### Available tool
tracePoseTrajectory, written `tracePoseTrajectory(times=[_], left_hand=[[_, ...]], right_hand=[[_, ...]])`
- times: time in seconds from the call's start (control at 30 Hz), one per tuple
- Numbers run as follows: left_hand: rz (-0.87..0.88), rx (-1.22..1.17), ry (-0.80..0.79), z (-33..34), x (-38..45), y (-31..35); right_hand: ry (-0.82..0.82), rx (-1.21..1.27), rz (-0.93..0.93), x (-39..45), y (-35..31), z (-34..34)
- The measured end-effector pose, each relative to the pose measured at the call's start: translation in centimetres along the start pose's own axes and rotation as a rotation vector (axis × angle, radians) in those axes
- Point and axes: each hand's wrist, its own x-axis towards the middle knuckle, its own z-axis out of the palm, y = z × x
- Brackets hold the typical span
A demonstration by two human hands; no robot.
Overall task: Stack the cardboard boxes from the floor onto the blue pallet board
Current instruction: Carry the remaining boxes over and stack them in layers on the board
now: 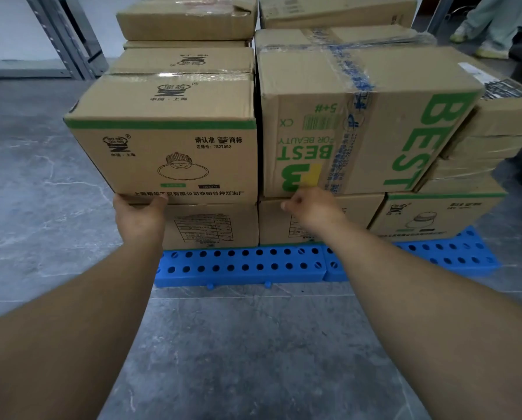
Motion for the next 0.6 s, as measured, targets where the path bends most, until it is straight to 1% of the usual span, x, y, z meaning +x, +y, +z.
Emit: tracePoseTrajectory(times=[0.17,0.27,0.37,0.5,0.6], left_hand=[[-0.022,0.016,0.017,0.3,0.5,-0.3],[-0.019,0.024,0.024,0.4,0.7,-0.4],[-0.003,0.024,0.024,0.4,0.8,-0.5],[-0.001,0.02,0.02,0.5,1.1,-0.3],[-0.009,0.015,0.007,0.6,1.4,-0.2]], right_hand=[[-0.045,-0.185,-0.036,0.6,-1.6,2.2],[-0.018,-0.174,-0.058,0.8,-2.8,4.1],[0.048,-0.154,-0.068,1.0,-3.8,5.4],[0.138,-0.145,-0.052,1.4,-4.1,6.0],[0.154,-0.146,-0.052,1.7,-4.0,6.1]])
